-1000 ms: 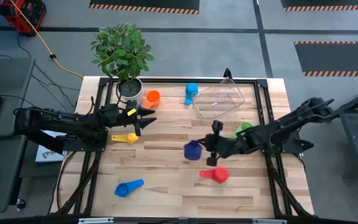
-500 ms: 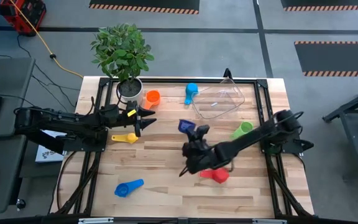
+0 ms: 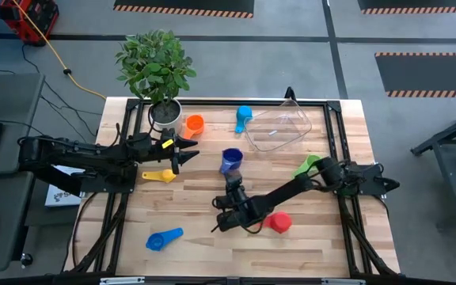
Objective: Nest measuring cups in basket
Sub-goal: Move the violet measuring cup to the center of the table, then move the red measuring cup to the left side of the table
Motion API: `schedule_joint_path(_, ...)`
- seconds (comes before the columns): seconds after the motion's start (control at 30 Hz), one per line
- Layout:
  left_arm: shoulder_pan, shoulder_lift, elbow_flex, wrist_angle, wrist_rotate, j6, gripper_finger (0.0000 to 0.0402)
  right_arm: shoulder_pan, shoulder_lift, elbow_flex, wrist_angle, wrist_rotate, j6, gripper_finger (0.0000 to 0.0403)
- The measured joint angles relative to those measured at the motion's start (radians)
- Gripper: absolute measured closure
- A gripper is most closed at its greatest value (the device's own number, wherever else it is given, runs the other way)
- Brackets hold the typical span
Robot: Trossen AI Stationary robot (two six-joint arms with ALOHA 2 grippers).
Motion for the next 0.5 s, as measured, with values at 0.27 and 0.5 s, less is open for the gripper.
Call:
schedule_joint_path(0.27,0.000,0.000,0.000,-0.003,0.000,-0.001,0.0200,0.013,0.029,0.048,0.001,-0.155,0.045,0.0403)
schedule_joint_path(0.5,0.000,0.000,0.000,-0.008,0.000,-0.005,0.0200,0.029,0.029,0.084,-0.030,-0.257,0.079,0.0386)
